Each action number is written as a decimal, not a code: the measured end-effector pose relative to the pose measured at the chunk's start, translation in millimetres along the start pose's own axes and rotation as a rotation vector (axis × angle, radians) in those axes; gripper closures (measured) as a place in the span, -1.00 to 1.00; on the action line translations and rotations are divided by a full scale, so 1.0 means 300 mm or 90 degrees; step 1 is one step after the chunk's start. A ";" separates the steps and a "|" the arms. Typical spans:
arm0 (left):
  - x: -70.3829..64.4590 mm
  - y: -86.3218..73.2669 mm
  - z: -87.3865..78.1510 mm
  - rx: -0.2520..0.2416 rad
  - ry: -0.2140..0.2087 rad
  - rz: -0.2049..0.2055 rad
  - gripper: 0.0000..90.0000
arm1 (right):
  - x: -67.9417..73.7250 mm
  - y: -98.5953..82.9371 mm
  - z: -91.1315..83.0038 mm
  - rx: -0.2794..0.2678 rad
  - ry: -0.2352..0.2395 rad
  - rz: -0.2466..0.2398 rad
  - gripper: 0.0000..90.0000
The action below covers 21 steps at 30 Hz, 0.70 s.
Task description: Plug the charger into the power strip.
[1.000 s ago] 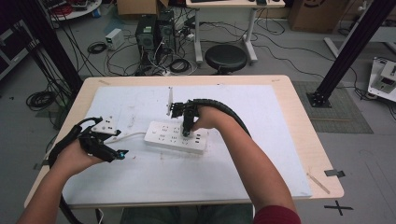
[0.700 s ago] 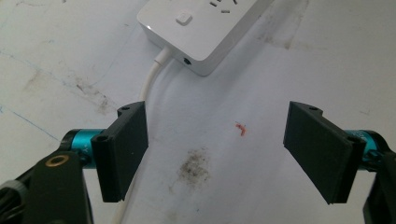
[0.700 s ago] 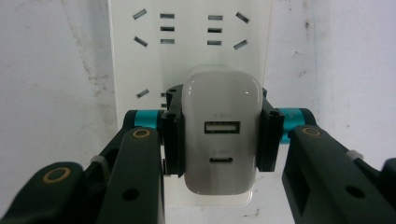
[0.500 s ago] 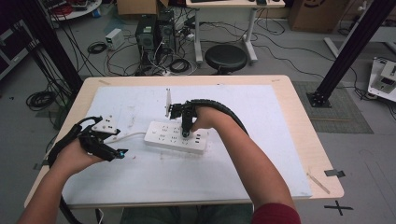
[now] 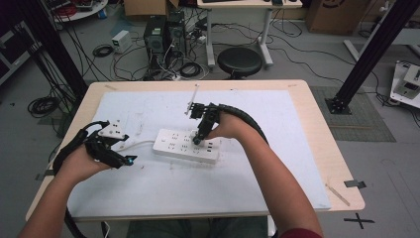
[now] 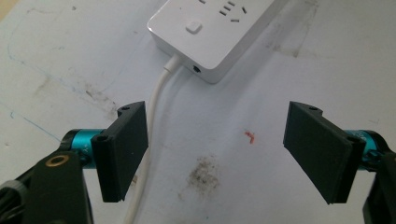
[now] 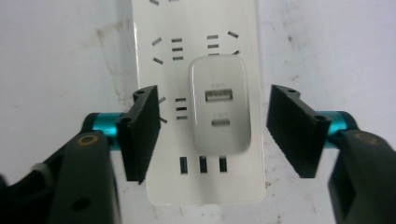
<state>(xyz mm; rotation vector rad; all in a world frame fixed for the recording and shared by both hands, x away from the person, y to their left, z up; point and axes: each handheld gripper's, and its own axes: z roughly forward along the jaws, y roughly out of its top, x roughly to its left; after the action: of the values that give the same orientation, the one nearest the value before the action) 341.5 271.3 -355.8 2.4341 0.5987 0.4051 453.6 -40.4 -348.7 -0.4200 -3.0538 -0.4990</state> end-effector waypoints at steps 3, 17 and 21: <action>0.006 0.004 0.001 -0.015 -0.005 0.000 -0.51 | 0.004 -0.063 -0.036 -0.061 -0.002 0.029 -0.31; 0.013 0.014 0.000 -0.091 0.006 0.000 -0.51 | 0.068 -0.330 -0.133 -0.245 -0.060 0.098 -0.45; 0.017 0.004 0.002 -0.127 0.007 -0.007 -0.51 | 0.078 -0.403 -0.132 -0.291 -0.070 0.127 -0.52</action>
<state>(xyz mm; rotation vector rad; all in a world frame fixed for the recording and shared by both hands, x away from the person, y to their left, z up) 346.4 272.7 -354.8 2.2385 0.5489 0.4509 398.0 -157.1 -347.2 -0.7754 -2.9296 -1.2008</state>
